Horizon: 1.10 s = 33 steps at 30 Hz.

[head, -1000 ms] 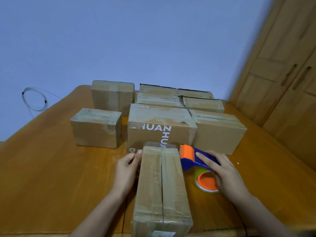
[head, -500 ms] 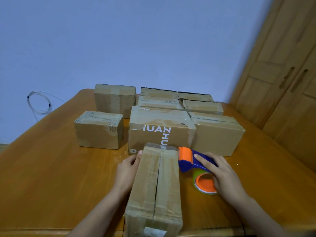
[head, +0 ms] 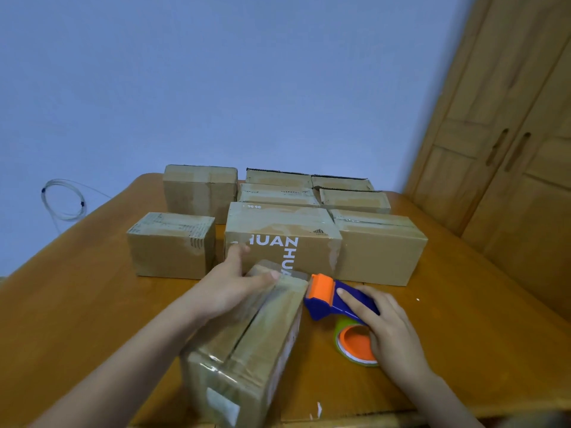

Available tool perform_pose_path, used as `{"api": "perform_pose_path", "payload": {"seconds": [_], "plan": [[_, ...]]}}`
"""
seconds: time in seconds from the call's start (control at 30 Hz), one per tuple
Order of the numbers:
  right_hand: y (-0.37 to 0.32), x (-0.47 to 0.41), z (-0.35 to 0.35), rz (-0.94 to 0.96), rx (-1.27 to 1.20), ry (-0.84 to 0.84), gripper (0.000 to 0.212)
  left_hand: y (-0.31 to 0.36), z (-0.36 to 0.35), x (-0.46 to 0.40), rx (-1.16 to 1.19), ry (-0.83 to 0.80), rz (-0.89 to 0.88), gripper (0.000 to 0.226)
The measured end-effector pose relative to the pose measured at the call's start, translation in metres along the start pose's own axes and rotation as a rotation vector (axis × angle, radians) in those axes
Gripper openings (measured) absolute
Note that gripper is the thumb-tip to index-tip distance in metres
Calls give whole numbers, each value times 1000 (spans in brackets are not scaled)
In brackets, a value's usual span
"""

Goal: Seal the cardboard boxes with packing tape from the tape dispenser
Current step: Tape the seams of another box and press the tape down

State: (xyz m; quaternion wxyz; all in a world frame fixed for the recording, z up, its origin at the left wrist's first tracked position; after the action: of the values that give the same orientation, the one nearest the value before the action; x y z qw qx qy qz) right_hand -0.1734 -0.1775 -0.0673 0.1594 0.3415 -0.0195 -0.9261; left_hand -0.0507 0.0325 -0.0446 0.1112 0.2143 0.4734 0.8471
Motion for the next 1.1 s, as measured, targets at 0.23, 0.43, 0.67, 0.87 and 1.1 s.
{"api": "perform_pose_path", "payload": {"seconds": [0.23, 0.43, 0.67, 0.87, 1.1], "plan": [[-48, 4, 1, -147, 37, 10, 114, 16, -11, -16, -478, -74, 53, 115], [-76, 5, 0, -313, 62, -65, 119, 20, -18, -16, -747, 218, 31, 109], [-87, 0, 2, -302, -16, -82, 114, 16, -10, -10, -584, 265, -134, 104], [-81, 2, -1, -303, -9, -158, 115, 11, -9, -15, -541, 265, -149, 103], [-85, 2, -1, -300, -38, -281, 102, 13, -6, -17, -490, 300, -171, 105]]}}
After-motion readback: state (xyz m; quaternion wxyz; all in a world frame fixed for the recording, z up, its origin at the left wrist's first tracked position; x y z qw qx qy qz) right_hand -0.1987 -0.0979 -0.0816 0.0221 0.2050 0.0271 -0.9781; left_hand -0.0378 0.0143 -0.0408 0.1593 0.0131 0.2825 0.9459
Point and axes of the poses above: each hand's wrist, its own x-axis away from the middle knuckle, its own z-axis out of the back of the hand, y = z × x, the point moved 9 cm from there along -x, towards the middle knuckle, and after that the axes turned 13 degrees about z, right-handed, at the moved point
